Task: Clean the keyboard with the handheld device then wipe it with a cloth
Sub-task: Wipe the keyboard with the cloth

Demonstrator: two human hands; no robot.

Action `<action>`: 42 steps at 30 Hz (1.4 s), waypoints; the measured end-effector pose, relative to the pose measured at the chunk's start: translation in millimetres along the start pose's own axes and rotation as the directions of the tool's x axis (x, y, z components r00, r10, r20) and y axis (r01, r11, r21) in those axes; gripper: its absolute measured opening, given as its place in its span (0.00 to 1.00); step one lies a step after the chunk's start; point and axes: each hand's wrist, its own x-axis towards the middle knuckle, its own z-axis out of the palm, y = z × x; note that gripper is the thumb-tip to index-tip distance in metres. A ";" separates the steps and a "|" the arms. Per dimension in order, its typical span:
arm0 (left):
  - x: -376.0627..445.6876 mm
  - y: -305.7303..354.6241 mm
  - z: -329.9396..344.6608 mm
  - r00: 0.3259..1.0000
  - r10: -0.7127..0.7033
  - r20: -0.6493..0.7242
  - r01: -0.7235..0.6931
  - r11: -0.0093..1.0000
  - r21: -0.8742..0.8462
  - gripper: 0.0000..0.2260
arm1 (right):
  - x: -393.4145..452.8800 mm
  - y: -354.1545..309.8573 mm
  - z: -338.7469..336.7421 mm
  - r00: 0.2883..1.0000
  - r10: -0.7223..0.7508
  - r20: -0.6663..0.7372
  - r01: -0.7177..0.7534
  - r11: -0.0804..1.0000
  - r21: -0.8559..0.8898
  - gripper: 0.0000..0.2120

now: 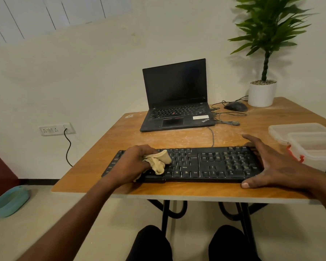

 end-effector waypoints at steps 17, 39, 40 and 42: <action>49.4 76.1 79.7 0.986 0.146 0.083 -0.138 0.987 -0.087 0.12 | -1.3 -0.6 -3.0 1.000 0.000 0.002 0.000 0.999 -0.049 0.66; 68.6 148.4 147.0 0.965 0.250 0.081 -0.232 0.955 -0.184 0.11 | -1.1 2.9 -4.8 0.997 -0.075 0.005 0.075 0.996 -0.038 0.65; 70.1 149.2 148.1 0.966 0.243 0.087 -0.222 0.954 -0.199 0.11 | -1.2 4.3 -5.3 0.997 -0.081 0.006 0.081 0.996 -0.021 0.65; 70.5 148.1 149.3 0.969 0.228 0.092 -0.205 0.956 -0.208 0.12 | -0.9 6.0 -5.3 0.996 -0.085 0.008 0.085 0.996 -0.012 0.65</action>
